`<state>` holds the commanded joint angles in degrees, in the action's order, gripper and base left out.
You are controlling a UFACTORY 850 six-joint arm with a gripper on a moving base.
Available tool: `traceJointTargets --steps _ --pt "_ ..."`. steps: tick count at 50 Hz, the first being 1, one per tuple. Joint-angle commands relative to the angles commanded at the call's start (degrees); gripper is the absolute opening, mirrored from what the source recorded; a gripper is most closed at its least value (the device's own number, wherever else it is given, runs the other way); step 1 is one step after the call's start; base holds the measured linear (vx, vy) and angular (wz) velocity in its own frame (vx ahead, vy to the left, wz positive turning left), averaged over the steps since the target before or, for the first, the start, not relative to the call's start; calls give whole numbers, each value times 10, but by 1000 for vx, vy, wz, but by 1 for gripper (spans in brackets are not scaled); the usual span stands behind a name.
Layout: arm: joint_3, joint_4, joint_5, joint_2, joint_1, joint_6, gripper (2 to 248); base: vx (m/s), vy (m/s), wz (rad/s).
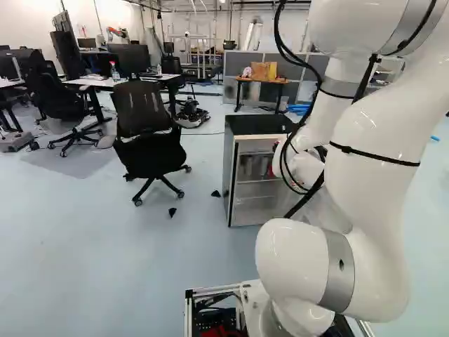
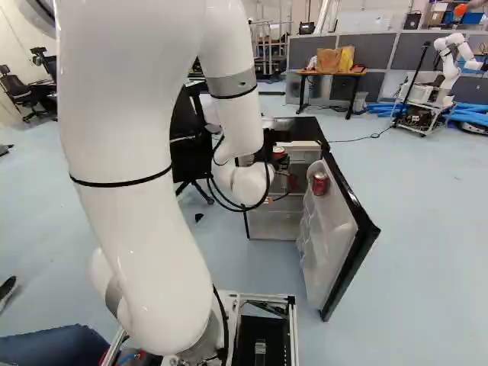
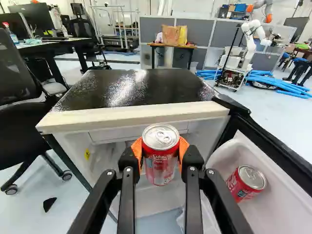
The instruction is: Grab a drink from the fridge
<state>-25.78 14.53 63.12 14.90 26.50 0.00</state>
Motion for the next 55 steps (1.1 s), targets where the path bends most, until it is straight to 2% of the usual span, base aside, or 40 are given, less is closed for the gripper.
traceJointTargets --steps 55 --pt "-49 0 -96 -35 -18 0 94 0 0 0"
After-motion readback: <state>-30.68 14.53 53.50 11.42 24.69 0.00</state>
